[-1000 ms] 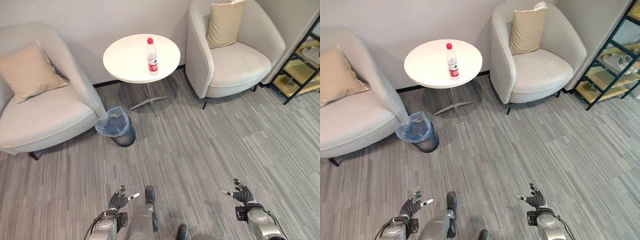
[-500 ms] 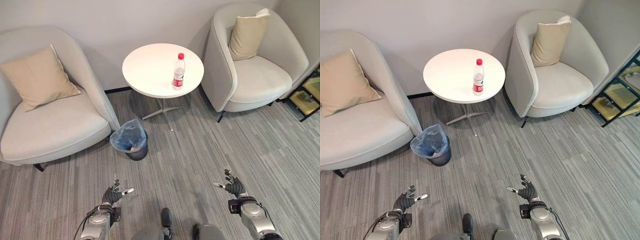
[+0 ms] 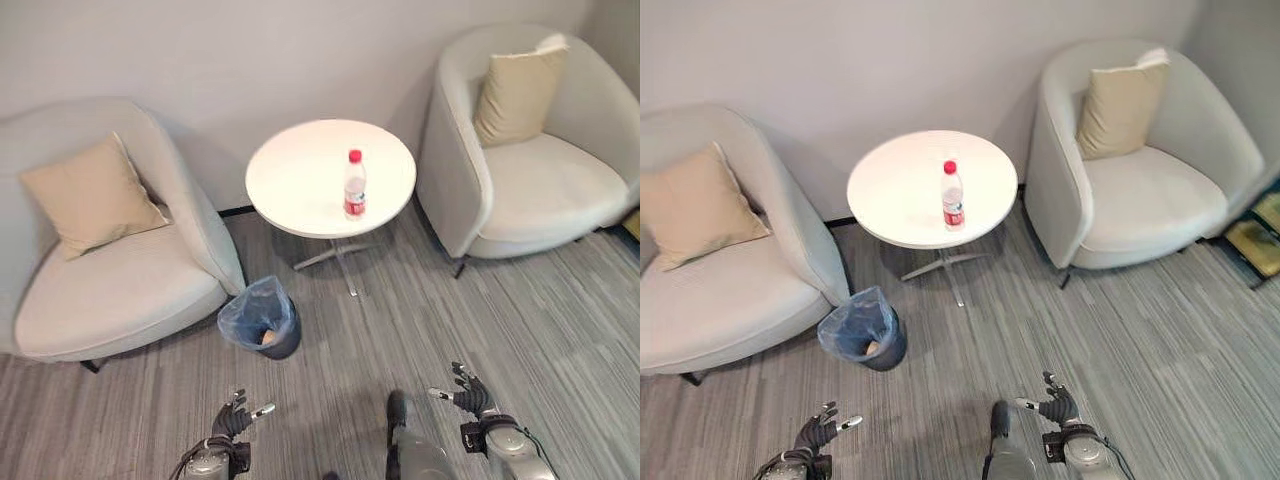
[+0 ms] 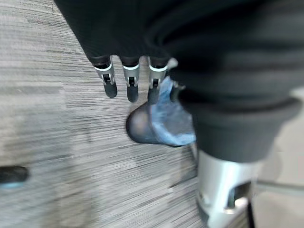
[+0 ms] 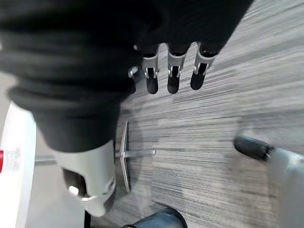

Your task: Gather garbage on tea table into small bin, then transfer packed bag to large trash can.

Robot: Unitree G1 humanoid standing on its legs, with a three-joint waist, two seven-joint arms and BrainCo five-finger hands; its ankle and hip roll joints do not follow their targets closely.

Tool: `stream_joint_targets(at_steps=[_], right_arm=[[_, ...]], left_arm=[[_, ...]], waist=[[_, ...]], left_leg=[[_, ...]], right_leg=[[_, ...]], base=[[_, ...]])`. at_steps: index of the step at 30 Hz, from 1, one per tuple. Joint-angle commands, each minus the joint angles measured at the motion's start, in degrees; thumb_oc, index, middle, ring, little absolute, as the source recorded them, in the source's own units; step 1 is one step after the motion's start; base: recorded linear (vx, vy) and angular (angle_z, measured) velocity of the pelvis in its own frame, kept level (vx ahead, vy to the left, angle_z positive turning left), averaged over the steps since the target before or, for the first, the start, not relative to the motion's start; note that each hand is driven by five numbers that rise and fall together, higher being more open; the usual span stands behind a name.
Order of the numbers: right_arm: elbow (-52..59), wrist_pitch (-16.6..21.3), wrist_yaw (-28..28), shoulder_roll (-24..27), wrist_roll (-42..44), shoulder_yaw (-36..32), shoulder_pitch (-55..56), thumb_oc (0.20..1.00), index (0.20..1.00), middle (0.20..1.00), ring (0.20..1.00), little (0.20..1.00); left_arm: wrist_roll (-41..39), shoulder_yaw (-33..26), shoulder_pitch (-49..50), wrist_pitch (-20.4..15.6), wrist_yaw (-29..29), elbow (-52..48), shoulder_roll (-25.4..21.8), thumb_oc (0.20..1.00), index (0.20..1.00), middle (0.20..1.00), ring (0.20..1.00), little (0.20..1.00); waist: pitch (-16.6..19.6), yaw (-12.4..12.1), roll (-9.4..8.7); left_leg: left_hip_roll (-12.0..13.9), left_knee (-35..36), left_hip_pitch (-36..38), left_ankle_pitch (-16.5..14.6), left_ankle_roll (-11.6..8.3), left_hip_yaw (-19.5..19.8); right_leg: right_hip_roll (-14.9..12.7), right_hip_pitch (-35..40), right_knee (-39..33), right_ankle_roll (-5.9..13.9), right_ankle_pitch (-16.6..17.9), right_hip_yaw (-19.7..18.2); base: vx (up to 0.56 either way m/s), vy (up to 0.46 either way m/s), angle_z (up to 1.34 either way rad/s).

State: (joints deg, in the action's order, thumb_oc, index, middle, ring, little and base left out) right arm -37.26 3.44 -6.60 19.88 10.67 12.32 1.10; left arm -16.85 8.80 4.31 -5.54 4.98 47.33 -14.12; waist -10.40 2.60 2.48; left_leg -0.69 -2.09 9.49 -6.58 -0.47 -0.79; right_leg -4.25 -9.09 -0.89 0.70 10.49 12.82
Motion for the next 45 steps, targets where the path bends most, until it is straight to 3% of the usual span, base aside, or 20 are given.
stream_joint_targets(at_steps=[1, 3, 7, 10, 13, 16, 20, 23, 26, 30, 31, 35, 38, 45], right_arm=[[4.1, 2.9, 0.0, 2.9, 0.5, -1.5, -1.4, 1.0, 1.0, 1.0, 1.0, 1.0], [3.1, 2.5, -0.2, 2.9, 0.6, -1.3, -1.7, 1.0, 1.0, 1.0, 1.0, 1.0], [2.7, 2.2, 0.3, 3.3, 1.1, -1.2, -1.5, 1.0, 1.0, 1.0, 1.0, 1.0], [2.3, 2.2, 0.0, 3.2, 1.5, -1.3, -1.1, 1.0, 1.0, 1.0, 1.0, 1.0], [2.0, 1.7, -0.7, 2.5, 1.1, -1.4, -0.1, 1.0, 1.0, 1.0, 1.0, 1.0], [2.5, 1.4, -0.3, 2.3, 0.1, -1.3, -0.1, 1.0, 1.0, 1.0, 1.0, 1.0], [3.1, 1.3, 0.1, 1.4, -0.8, -1.4, -0.3, 1.0, 1.0, 1.0, 1.0, 1.0], [3.9, 1.4, 0.4, 0.8, -1.2, -1.1, -0.6, 1.0, 1.0, 1.0, 1.0, 1.0], [6.0, 1.8, 0.3, 0.6, -2.2, -0.5, -1.4, 1.0, 1.0, 1.0, 1.0, 1.0], [8.7, 2.0, 0.2, 2.3, -5.0, 0.9, -2.7, 1.0, 1.0, 1.0, 1.0, 1.0], [12.4, 2.5, 0.2, 4.0, -7.9, 1.6, -2.9, 1.0, 1.0, 1.0, 1.0, 1.0], [16.1, 2.5, 1.3, 6.9, -12.3, 2.5, -2.2, 1.0, 1.0, 1.0, 1.0, 1.0], [19.7, 2.4, 2.7, 11.2, -17.4, 4.6, -3.2, 1.0, 1.0, 1.0, 1.0, 1.0], [22.2, 2.6, 4.2, 13.4, -19.5, 6.8, -4.4, 1.0, 1.0, 1.0, 1.0, 1.0]], left_arm=[[0.6, 0.4, -2.2, -1.5, -0.1, -2.7, -2.2, 1.0, 1.0, 1.0, 1.0, 1.0], [0.3, 0.8, -3.1, -1.4, -0.1, -2.2, -2.1, 1.0, 1.0, 1.0, 1.0, 1.0], [1.0, 1.5, -3.2, -1.0, -0.4, -2.0, -2.3, 1.0, 1.0, 1.0, 1.0, 1.0], [0.2, 1.3, -2.7, -0.6, -0.6, -1.8, -2.1, 1.0, 1.0, 1.0, 1.0, 1.0], [0.0, 0.7, -2.3, -0.5, 0.0, -2.1, -2.3, 1.0, 1.0, 1.0, 1.0, 1.0], [0.2, 0.0, -1.2, -0.3, -0.2, -2.0, -2.4, 1.0, 1.0, 1.0, 1.0, 1.0], [0.8, -0.3, -0.5, -0.2, -0.4, -1.4, -2.9, 1.0, 1.0, 1.0, 1.0, 1.0], [1.5, -0.8, -0.7, -0.2, -0.4, -1.7, -4.1, 1.0, 1.0, 1.0, 1.0, 1.0], [1.2, -2.0, -1.0, -0.5, 0.3, -1.5, -5.0, 1.0, 1.0, 1.0, 1.0, 1.0], [0.6, -2.6, -1.8, -0.7, 0.5, -0.2, -4.8, 1.0, 1.0, 1.0, 1.0, 1.0], [1.6, -2.6, -2.3, -1.1, 0.8, 0.9, -4.6, 1.0, 1.0, 1.0, 1.0, 1.0], [2.3, -2.8, -1.2, -1.4, 0.1, 1.4, -3.7, 1.0, 1.0, 1.0, 1.0, 1.0], [3.3, -1.7, -0.2, -0.8, -1.0, 2.2, -2.8, 1.0, 1.0, 1.0, 1.0, 1.0], [3.9, -1.1, 0.3, -0.8, -1.5, 2.3, -2.4, 1.0, 1.0, 1.0, 1.0, 1.0]], waist=[[-1.9, 0.8, -2.29], [-2.5, 0.3, -2.82], [-2.6, -1.5, -4.22], [-2.9, -2.6, -4.1], [-3.0, -3.6, -4.18], [-1.9, -4.2, -3.95], [0.0, -4.8, -4.9], [0.4, -5.0, -5.28], [0.5, -4.3, -4.32], [-0.3, -3.0, -3.47], [-1.7, -2.0, -3.74], [-0.4, -2.2, -4.02], [0.7, -2.8, -3.28], [1.3, -3.1, -2.49]], left_leg=[[5.3, -16.6, -6.9, 1.7, -5.49, -4.0], [6.4, -19.7, -9.6, 4.2, -5.31, -5.3], [4.7, -14.0, -15.7, 1.0, -3.56, -6.4], [5.2, -8.0, -18.9, 6.1, -4.48, -6.2], [6.1, -3.3, -22.1, 11.2, -5.46, -9.4], [5.9, -3.6, -20.9, 10.0, -4.57, -8.8], [4.4, -5.7, -19.7, 7.0, -2.55, -10.3], [2.8, -5.7, -17.9, 4.6, -0.84, -10.6], [2.0, -2.9, -14.7, 3.4, 0.69, -9.7], [1.8, 0.9, -11.9, 4.3, 0.4, -8.5], [1.6, 0.8, -10.8, 4.6, -0.01, -7.1], [1.9, 2.1, -9.7, 4.9, -1.1, -6.9], [2.8, 4.1, -7.9, 6.1, -2.44, -6.0], [3.3, 5.8, -6.3, 7.1, -3.28, -5.1]], right_leg=[[-1.6, 3.6, 1.8, 3.89, -10.5, -1.0], [-1.1, 6.0, 1.3, 2.65, -12.2, -0.4], [-0.9, 9.8, 0.3, 2.75, -15.1, -0.3], [0.4, 12.5, -0.4, 2.73, -16.5, -0.1], [1.4, 16.4, -0.2, 2.83, -18.6, -0.7], [0.8, 18.8, 0.6, 3.67, -20.1, -1.8], [-2.4, 19.4, 3.7, 5.33, -20.4, -2.9], [-3.8, 17.4, 8.9, 6.94, -20.1, -4.1], [-2.6, 10.2, 13.8, 7.2, -18.1, -6.3], [-1.2, 5.8, 8.1, 6.82, -15.3, -7.6], [-1.0, 4.3, 6.4, 6.99, -13.7, -9.9], [-1.3, 7.8, 2.1, 6.24, -13.2, -8.0], [-0.3, 12.4, -2.3, 5.67, -13.3, -5.6], [0.4, 15.3, -4.1, 5.1, -14.4, -4.2]], base=[[0.15, -0.192, 0.34], [0.21, -0.178, 0.15], [0.24, -0.08, -0.05], [0.25, -0.012, 0.17], [0.34, 0.072, -0.01], [0.43, 0.237, -0.25], [0.25, 0.183, -0.29], [0.17, 0.188, -0.22], [0.13, 0.148, 0.12], [0.1, -0.047, 0.29], [0.06, -0.13, 0.61], [0.07, -0.148, 0.37], [0.1, -0.175, 0.18], [0.04, -0.05, 0.13]])
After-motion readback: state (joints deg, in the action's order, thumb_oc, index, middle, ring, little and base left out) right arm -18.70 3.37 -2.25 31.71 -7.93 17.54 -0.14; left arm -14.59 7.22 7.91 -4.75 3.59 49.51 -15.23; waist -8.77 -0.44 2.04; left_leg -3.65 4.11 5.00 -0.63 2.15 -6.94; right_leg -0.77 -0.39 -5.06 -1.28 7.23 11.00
